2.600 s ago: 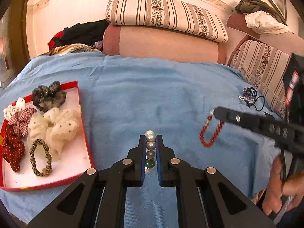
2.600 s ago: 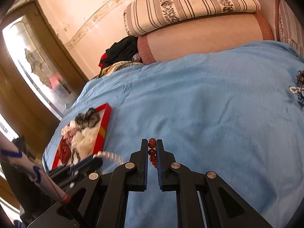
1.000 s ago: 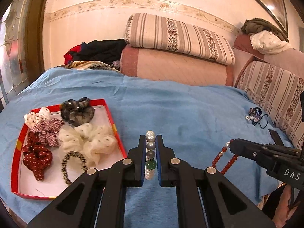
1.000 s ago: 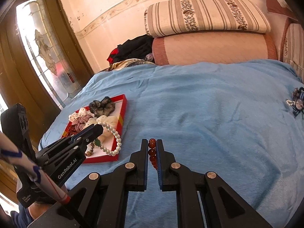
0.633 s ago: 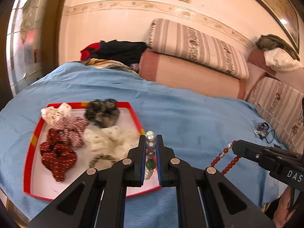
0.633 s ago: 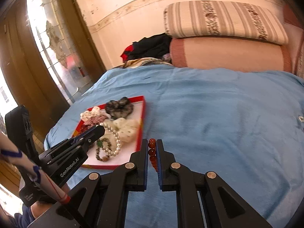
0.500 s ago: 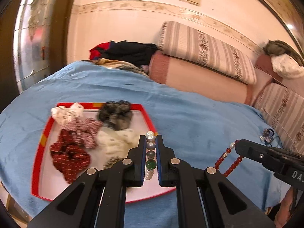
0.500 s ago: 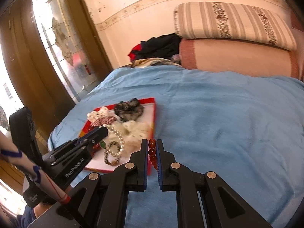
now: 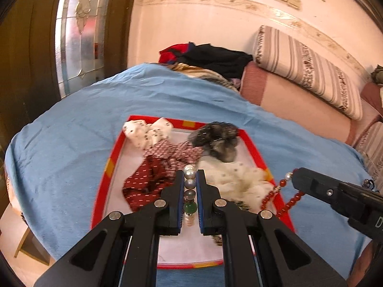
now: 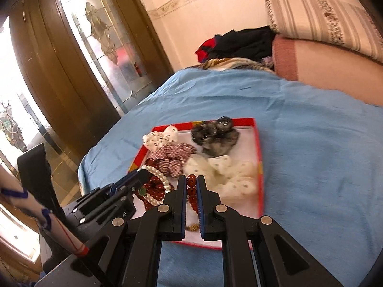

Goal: Organize jewelry
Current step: 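Carry both held bracelets over the red-rimmed tray with both tools, then lower both bracelets into the tray and open both tools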

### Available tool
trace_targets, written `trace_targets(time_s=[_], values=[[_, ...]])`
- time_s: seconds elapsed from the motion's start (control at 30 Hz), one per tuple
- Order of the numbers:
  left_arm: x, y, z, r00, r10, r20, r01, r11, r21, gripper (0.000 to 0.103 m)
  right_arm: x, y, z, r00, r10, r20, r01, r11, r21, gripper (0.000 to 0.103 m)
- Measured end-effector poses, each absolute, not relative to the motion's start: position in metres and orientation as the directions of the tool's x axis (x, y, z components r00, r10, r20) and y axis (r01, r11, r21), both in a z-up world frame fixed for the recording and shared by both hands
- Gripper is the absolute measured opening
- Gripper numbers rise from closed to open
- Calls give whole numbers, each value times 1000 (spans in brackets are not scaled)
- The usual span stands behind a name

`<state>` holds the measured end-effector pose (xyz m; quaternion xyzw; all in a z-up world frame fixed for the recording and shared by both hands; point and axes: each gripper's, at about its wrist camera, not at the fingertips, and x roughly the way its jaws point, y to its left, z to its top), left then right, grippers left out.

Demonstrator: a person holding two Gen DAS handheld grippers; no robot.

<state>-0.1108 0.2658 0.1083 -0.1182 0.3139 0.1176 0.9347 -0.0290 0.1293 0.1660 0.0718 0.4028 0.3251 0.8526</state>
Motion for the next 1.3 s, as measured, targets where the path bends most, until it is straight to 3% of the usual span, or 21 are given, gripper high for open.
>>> trace_targets(time_s=[0.67,1.3], values=[[-95,292,76,663,194,-723,-393,912,-117,9,3,159,108,384,565,-731,-440,808,393,9],[-86,281,65,621,234,-748,-393,919,-40,9,-3,153,90,371,512,-775,-423,836,350,10]])
